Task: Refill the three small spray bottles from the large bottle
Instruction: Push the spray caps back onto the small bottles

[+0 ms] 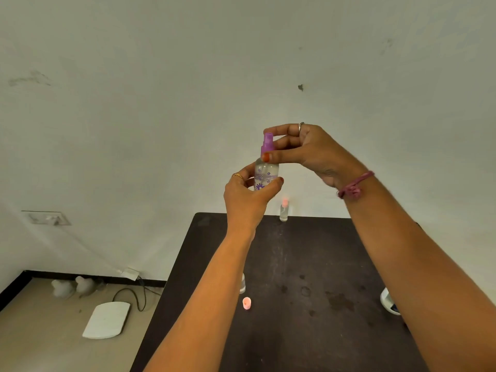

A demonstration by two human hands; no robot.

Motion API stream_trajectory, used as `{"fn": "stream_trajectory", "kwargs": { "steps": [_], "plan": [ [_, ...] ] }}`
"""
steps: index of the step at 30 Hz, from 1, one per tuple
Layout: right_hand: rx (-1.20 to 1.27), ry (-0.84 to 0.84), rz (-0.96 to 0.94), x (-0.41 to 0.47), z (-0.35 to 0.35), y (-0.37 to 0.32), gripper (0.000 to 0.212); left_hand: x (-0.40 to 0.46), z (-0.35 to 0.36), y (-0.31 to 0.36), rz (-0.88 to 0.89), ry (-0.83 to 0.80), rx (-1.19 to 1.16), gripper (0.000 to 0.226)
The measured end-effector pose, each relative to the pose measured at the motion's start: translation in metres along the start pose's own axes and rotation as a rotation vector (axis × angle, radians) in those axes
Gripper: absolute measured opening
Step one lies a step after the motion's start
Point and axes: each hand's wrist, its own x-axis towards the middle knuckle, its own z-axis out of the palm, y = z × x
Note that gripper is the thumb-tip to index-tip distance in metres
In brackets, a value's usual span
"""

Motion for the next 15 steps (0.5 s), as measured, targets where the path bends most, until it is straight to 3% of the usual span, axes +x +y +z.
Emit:
{"fn": "stream_trajectory", "kwargs": {
  "steps": [2, 5, 8, 10, 12, 15],
  "plan": [
    [-0.044, 0.065, 0.002, 0.004, 0.009, 0.002, 0.059, 0.001, 0.000, -0.001, 0.000, 0.000, 0.014, 0.052],
    [-0.009, -0.029, 0.046, 0.004, 0.006, 0.003, 0.075, 0.002, 0.000, -0.003, -0.010, -0.003, 0.013, 0.052],
    [0.099, -0.077, 0.011, 0.001, -0.001, 0.005, 0.056, 0.003, 0.002, -0.003, -0.007, -0.005, 0.005, 0.051],
    [0.100, 0.032, -0.003, 0.002, 0.006, 0.009, 0.048, 0.004, 0.003, -0.003, -0.005, -0.006, 0.002, 0.052],
    [0.061, 0.130, 0.025, 0.006, 0.013, 0.014, 0.056, 0.004, 0.004, -0.004, -0.002, -0.007, 0.007, 0.052],
    [0.082, 0.033, 0.072, 0.005, 0.008, 0.015, 0.062, 0.004, 0.005, -0.006, -0.003, -0.011, 0.002, 0.051]
  ]
}}
